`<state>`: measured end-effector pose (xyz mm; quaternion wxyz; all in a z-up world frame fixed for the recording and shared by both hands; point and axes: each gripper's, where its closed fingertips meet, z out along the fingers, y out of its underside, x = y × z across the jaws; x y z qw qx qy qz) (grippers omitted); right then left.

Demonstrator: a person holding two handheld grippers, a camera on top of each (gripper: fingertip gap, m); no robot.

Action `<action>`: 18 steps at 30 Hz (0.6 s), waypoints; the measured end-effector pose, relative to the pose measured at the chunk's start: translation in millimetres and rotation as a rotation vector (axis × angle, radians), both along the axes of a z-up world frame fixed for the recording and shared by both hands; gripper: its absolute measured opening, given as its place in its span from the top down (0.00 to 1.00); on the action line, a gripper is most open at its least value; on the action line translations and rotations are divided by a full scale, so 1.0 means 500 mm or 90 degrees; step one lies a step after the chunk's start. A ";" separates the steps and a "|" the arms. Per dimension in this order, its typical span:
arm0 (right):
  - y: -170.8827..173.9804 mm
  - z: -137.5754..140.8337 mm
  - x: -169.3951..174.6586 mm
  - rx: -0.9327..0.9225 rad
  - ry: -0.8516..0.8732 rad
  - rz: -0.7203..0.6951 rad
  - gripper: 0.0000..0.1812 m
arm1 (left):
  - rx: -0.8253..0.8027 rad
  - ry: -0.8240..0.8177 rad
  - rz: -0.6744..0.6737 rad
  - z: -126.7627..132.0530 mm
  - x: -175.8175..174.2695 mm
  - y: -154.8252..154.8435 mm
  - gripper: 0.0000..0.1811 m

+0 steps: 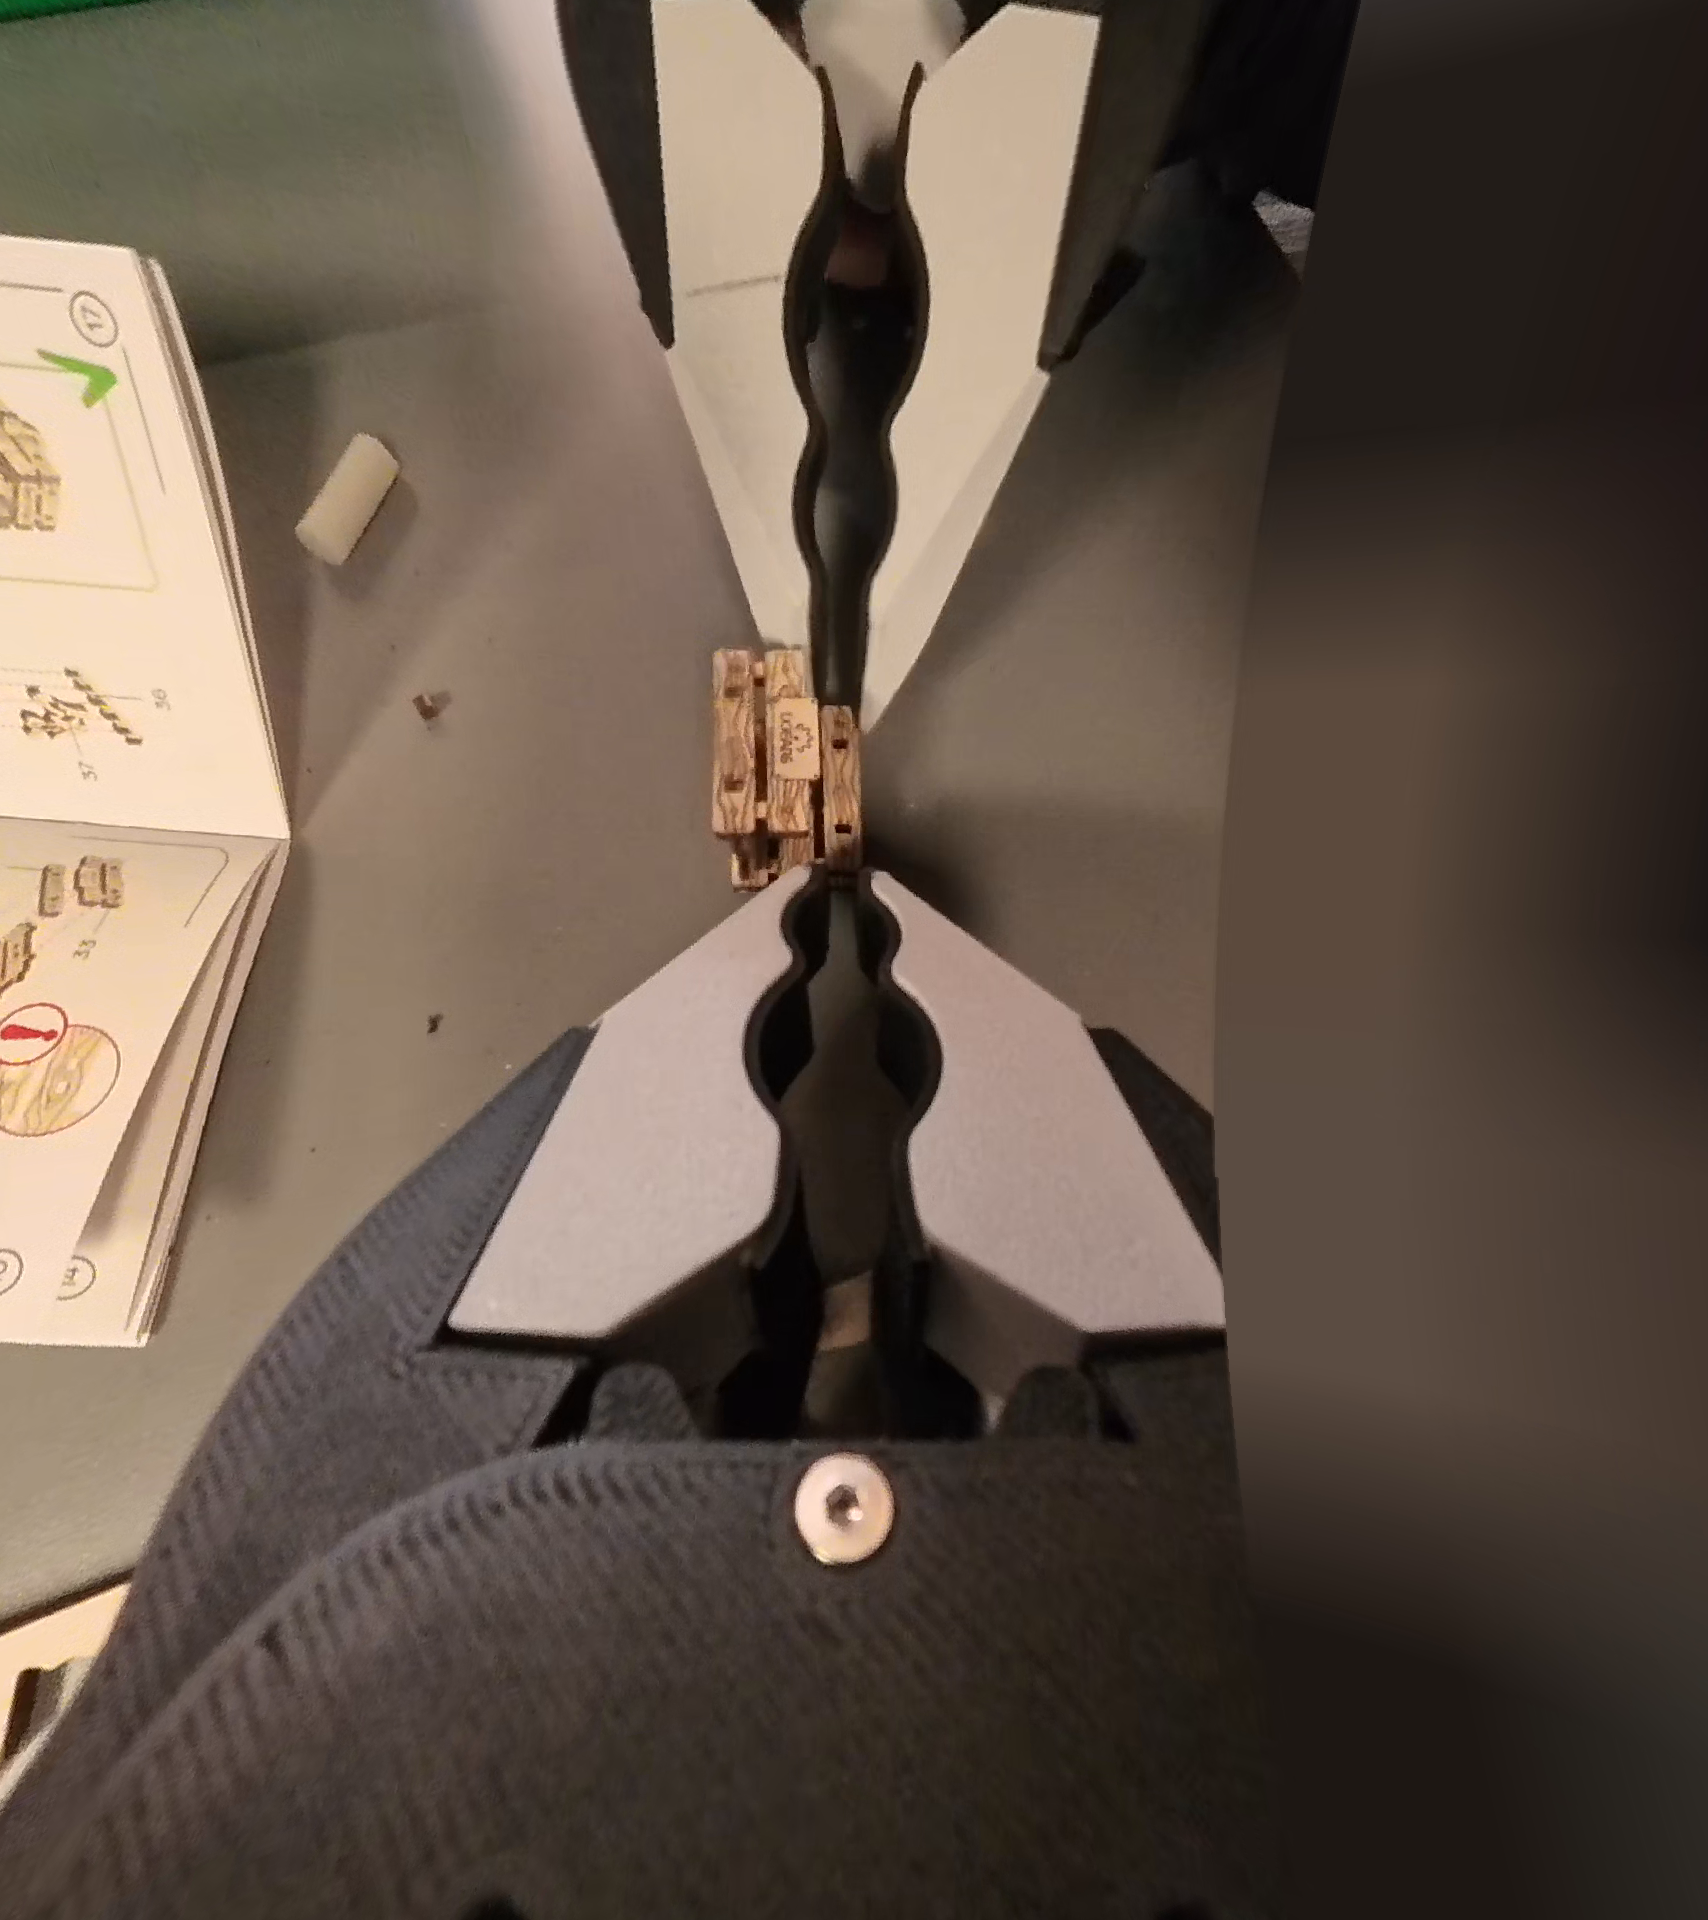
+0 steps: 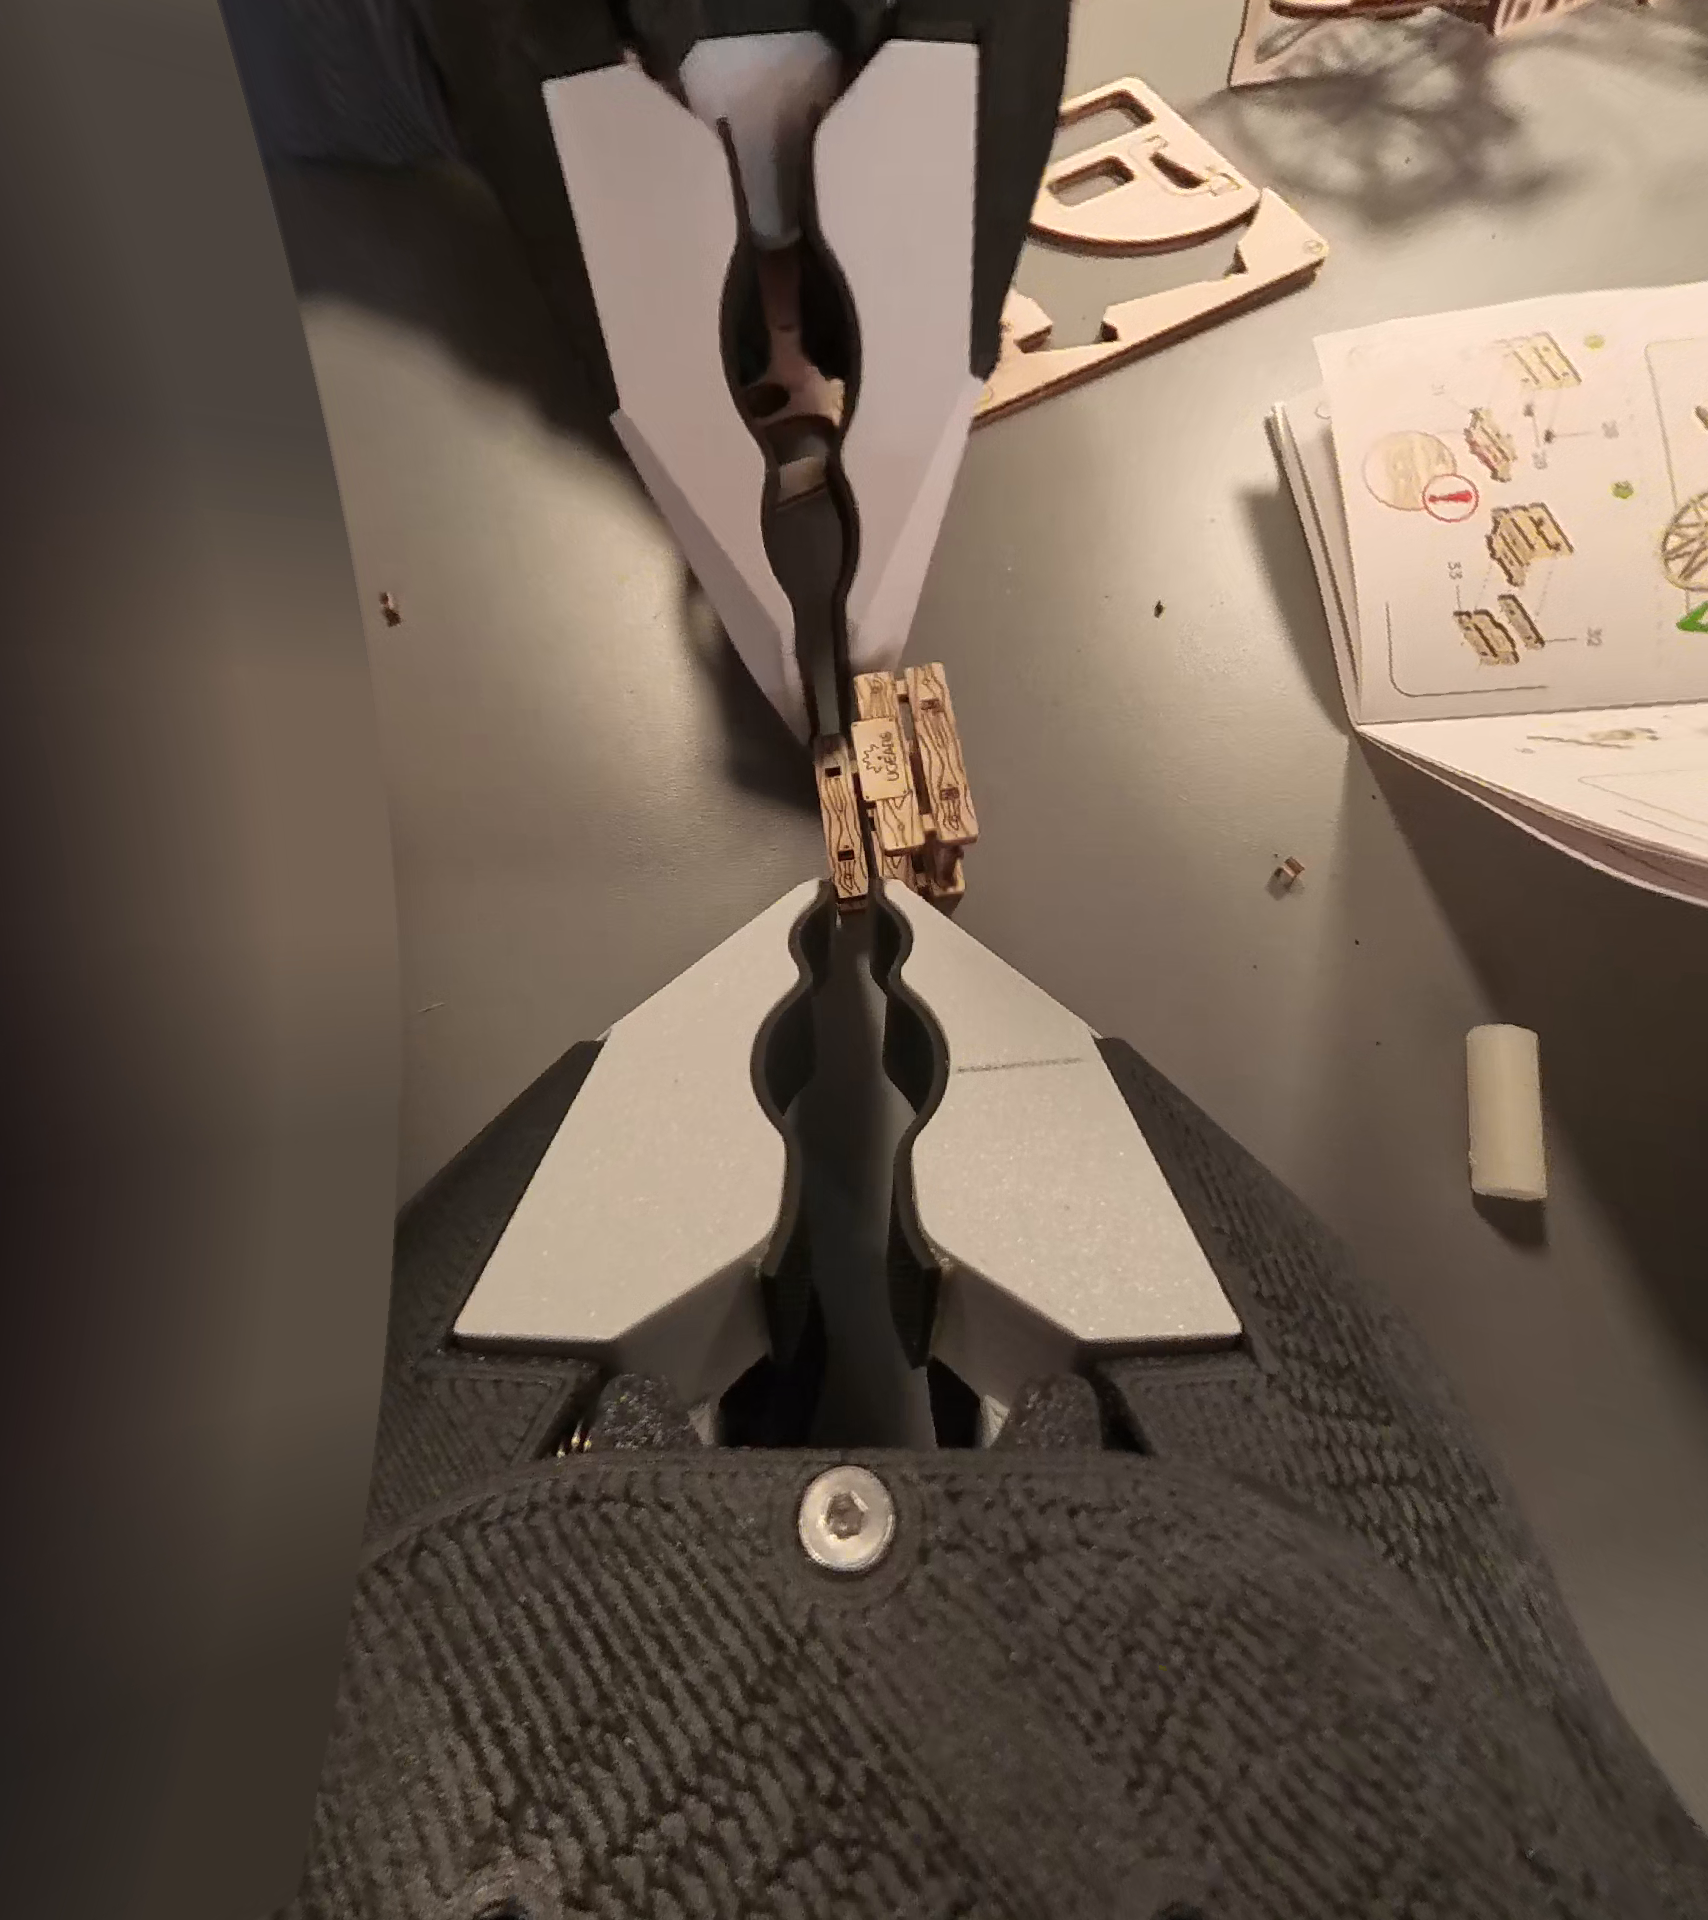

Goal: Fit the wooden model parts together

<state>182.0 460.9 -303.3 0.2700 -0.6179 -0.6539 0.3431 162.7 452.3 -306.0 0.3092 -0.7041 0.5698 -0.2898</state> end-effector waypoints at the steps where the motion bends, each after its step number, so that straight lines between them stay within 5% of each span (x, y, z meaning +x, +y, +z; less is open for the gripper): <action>1: 0.000 0.000 -0.001 -0.002 -0.001 -0.001 0.98 | -0.002 0.007 0.006 -0.004 -0.002 0.002 1.00; 18: 0.003 -0.004 -0.001 0.011 -0.007 -0.007 0.98 | 0.029 -0.049 0.016 0.025 0.003 0.000 0.95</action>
